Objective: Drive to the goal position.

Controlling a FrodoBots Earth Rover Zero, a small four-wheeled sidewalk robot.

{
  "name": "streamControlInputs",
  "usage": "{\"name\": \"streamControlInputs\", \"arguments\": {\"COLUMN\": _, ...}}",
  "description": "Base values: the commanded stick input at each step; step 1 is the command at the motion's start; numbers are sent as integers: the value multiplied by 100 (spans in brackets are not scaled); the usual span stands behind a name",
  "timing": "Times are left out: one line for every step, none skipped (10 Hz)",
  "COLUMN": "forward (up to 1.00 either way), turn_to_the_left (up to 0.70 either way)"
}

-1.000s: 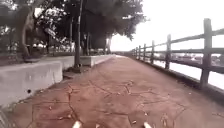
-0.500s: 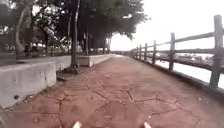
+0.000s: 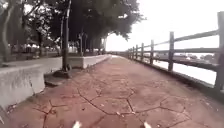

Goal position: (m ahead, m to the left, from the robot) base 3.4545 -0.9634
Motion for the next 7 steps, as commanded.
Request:
{"name": "streamControlInputs", "arguments": {"forward": 50, "turn_to_the_left": 0}}
{"name": "streamControlInputs", "arguments": {"forward": 50, "turn_to_the_left": 0}}
{"name": "streamControlInputs", "arguments": {"forward": 50, "turn_to_the_left": 0}}
{"name": "streamControlInputs", "arguments": {"forward": 50, "turn_to_the_left": 0}}
{"name": "streamControlInputs", "arguments": {"forward": 50, "turn_to_the_left": 0}}
{"name": "streamControlInputs", "arguments": {"forward": 50, "turn_to_the_left": 0}}
{"name": "streamControlInputs", "arguments": {"forward": 50, "turn_to_the_left": 0}}
